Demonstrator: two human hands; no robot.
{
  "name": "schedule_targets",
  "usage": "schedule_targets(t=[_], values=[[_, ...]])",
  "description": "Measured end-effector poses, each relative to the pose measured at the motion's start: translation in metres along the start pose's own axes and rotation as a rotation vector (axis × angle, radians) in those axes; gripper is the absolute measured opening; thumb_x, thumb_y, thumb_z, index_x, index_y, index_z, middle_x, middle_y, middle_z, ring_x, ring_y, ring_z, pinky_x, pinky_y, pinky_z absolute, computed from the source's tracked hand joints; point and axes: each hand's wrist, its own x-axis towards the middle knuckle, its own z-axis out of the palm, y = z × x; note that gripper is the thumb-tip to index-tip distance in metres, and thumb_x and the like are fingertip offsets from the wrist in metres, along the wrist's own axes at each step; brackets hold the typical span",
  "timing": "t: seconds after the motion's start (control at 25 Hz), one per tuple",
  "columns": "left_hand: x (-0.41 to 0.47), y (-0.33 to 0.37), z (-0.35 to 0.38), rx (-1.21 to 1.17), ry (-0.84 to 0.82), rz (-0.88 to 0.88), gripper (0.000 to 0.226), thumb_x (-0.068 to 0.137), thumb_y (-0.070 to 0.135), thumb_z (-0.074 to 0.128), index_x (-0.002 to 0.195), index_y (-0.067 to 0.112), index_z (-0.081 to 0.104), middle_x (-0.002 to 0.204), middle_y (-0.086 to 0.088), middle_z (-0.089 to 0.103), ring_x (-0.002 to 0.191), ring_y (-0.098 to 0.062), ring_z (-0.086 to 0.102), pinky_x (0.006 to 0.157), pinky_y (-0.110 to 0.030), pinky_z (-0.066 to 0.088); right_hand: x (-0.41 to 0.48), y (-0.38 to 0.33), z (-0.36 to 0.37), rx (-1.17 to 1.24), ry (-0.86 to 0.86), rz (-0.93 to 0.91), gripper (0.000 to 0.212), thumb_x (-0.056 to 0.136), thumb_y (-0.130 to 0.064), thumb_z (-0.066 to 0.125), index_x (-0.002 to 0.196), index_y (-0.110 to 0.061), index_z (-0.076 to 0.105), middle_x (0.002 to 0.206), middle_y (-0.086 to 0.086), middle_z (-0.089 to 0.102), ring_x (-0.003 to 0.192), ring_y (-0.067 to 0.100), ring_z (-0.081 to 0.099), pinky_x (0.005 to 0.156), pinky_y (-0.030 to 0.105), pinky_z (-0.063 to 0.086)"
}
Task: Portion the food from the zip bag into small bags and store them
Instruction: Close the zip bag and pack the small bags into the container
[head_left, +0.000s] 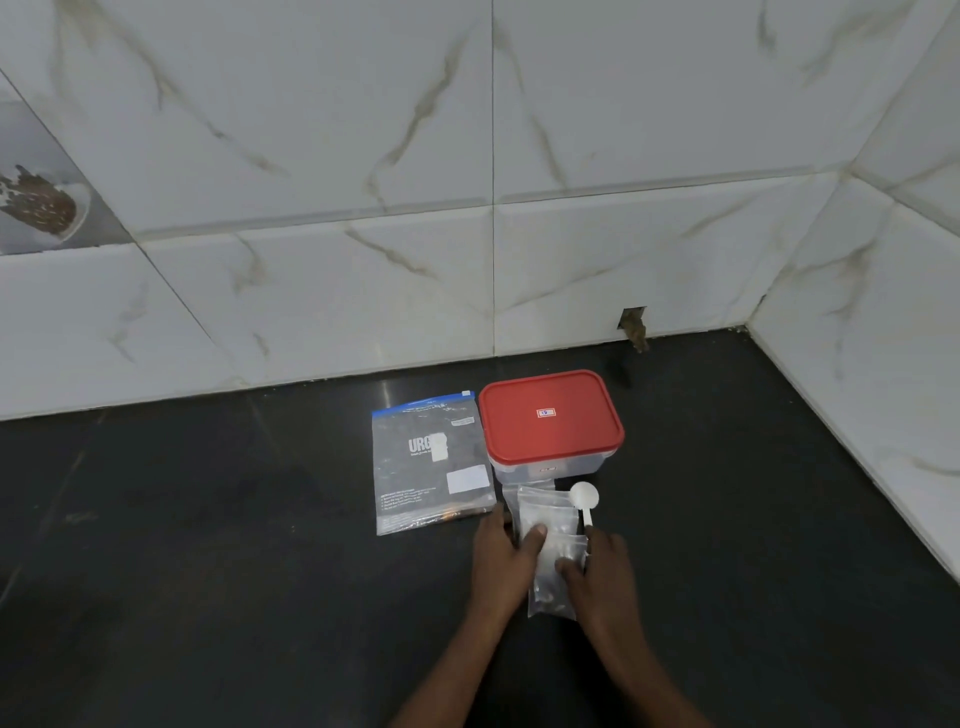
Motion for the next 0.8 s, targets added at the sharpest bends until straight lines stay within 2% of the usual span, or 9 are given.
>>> schedule_targets(t=[0.12, 0.2, 0.32, 0.4, 0.48, 0.6, 0.72, 0.8], values=[[0.008, 0.007, 0.003, -0.092, -0.036, -0.098, 0.061, 0.064, 0.029, 0.079, 0.120, 0.027, 0.055, 0.109, 0.004, 0.072, 0.099, -0.011, 0.070, 0.089, -0.041, 0.059, 0.002, -0.004, 0.003, -0.003, 0.044, 0.010, 0.043, 0.078, -0.027, 0.052, 0.114, -0.004, 0.060, 0.105, 0.011, 0.056, 0.094, 0.024, 0.056, 0.078, 0.032, 0.043], [0.010, 0.007, 0.005, -0.102, -0.056, -0.122, 0.067, 0.060, 0.019, 0.079, 0.120, 0.030, 0.052, 0.109, 0.004, 0.072, 0.099, -0.012, 0.070, 0.089, -0.041, 0.059, 0.002, -0.002, 0.006, 0.013, 0.039, 0.033, 0.034, 0.086, -0.020, 0.059, 0.117, -0.006, 0.061, 0.105, 0.009, 0.057, 0.096, 0.025, 0.058, 0.080, 0.033, 0.046], [0.010, 0.003, 0.010, -0.048, -0.045, -0.097, 0.055, 0.062, 0.005, 0.071, 0.110, 0.030, 0.061, 0.105, 0.002, 0.074, 0.097, -0.015, 0.072, 0.087, -0.037, 0.059, 0.004, 0.000, 0.009, 0.022, 0.006, 0.029, 0.035, 0.087, -0.009, 0.065, 0.121, -0.005, 0.061, 0.107, 0.007, 0.056, 0.094, 0.022, 0.058, 0.081, 0.027, 0.043], [0.011, 0.006, 0.010, 0.041, 0.006, -0.080, 0.043, 0.069, -0.003, 0.066, 0.107, 0.018, 0.067, 0.100, -0.003, 0.074, 0.093, -0.019, 0.071, 0.079, -0.028, 0.058, 0.006, -0.005, 0.005, -0.027, 0.012, -0.004, 0.037, 0.087, -0.013, 0.066, 0.123, -0.005, 0.060, 0.108, 0.009, 0.056, 0.094, 0.023, 0.058, 0.081, 0.030, 0.046], [0.009, 0.014, 0.008, 0.097, 0.167, -0.032, 0.033, 0.077, -0.003, 0.059, 0.105, 0.013, 0.068, 0.097, -0.004, 0.069, 0.090, -0.021, 0.068, 0.074, -0.024, 0.053, 0.013, -0.012, -0.006, -0.100, 0.140, -0.090, 0.033, 0.089, -0.017, 0.064, 0.120, -0.006, 0.062, 0.105, 0.010, 0.059, 0.095, 0.027, 0.057, 0.081, 0.037, 0.049], [0.009, 0.044, -0.005, 0.035, 0.408, 0.043, 0.026, 0.095, 0.002, 0.051, 0.114, 0.008, 0.068, 0.107, 0.001, 0.058, 0.101, -0.014, 0.056, 0.086, -0.025, 0.043, 0.037, -0.034, -0.038, -0.032, 0.366, -0.115, 0.026, 0.094, -0.014, 0.057, 0.117, -0.005, 0.061, 0.112, 0.011, 0.058, 0.106, 0.027, 0.053, 0.090, 0.039, 0.046], [0.027, 0.079, -0.024, -0.014, 0.474, 0.089, 0.022, 0.100, 0.013, 0.053, 0.109, 0.004, 0.071, 0.099, -0.001, 0.059, 0.095, -0.013, 0.054, 0.087, -0.029, 0.044, 0.089, -0.054, -0.068, 0.015, 0.350, -0.019, 0.030, 0.099, -0.022, 0.049, 0.117, -0.001, 0.060, 0.113, 0.017, 0.055, 0.105, 0.029, 0.052, 0.090, 0.039, 0.044], [0.048, 0.096, -0.032, 0.003, 0.420, 0.060, 0.023, 0.099, 0.019, 0.058, 0.096, 0.002, 0.073, 0.087, -0.007, 0.065, 0.082, -0.015, 0.057, 0.079, -0.032, 0.047, 0.124, -0.060, -0.077, -0.029, 0.263, -0.001, 0.029, 0.097, -0.026, 0.050, 0.096, -0.001, 0.063, 0.099, 0.019, 0.058, 0.093, 0.031, 0.055, 0.081, 0.036, 0.043]])
